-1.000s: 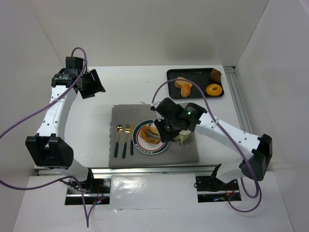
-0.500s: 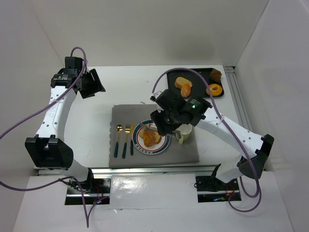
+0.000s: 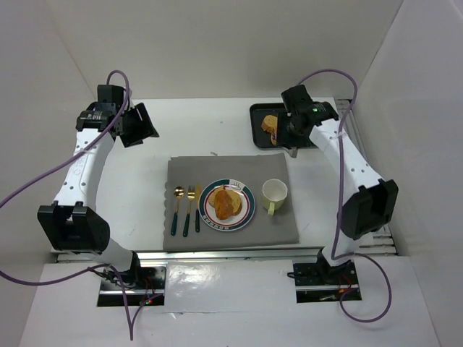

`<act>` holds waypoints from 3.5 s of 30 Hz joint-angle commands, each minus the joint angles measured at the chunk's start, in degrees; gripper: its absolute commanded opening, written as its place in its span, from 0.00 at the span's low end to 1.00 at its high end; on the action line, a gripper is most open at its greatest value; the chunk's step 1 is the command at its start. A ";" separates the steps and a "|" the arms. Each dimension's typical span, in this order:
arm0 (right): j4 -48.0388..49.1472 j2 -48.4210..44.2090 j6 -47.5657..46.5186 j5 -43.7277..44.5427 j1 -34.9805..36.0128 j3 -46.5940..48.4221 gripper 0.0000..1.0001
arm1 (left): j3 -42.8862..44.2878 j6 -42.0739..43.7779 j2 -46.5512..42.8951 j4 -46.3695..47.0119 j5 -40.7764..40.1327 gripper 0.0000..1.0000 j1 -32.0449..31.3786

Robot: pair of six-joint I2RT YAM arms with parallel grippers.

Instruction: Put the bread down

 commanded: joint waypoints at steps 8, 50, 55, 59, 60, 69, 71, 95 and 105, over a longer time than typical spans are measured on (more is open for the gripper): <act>11.16 10.41 -2.46 -5.26 -6.61 5.56 0.65 | 1.82 1.55 2.01 0.96 0.94 0.70 0.10; -4.37 -8.30 -9.58 -12.65 17.10 -7.89 0.28 | 4.54 1.55 5.26 0.43 0.33 0.70 0.10; -5.61 -8.83 -9.05 -14.22 19.13 -10.69 0.30 | 5.07 1.55 5.79 -0.10 0.86 0.70 0.10; -5.61 -8.31 -8.52 -12.83 21.06 -11.93 0.30 | 5.07 1.55 5.79 -0.10 1.38 0.70 0.10; -5.61 -8.31 -8.52 -12.82 21.06 -11.93 0.30 | 5.07 1.55 5.79 -0.10 1.38 0.70 0.10; -7.28 -7.26 -6.95 -11.07 23.34 -9.21 0.60 | 5.07 1.55 5.79 -0.10 2.52 0.70 0.10; -7.89 -7.25 -6.94 -10.46 23.35 -8.34 0.62 | 5.07 1.55 5.79 -0.10 2.53 0.70 0.10; -0.88 1.53 -3.79 8.01 18.35 9.60 0.63 | 3.84 2.08 5.27 1.49 3.57 0.70 0.10; 10.02 -1.51 1.85 14.86 2.88 -2.59 0.63 | 2.17 2.08 3.42 1.49 3.57 0.71 0.10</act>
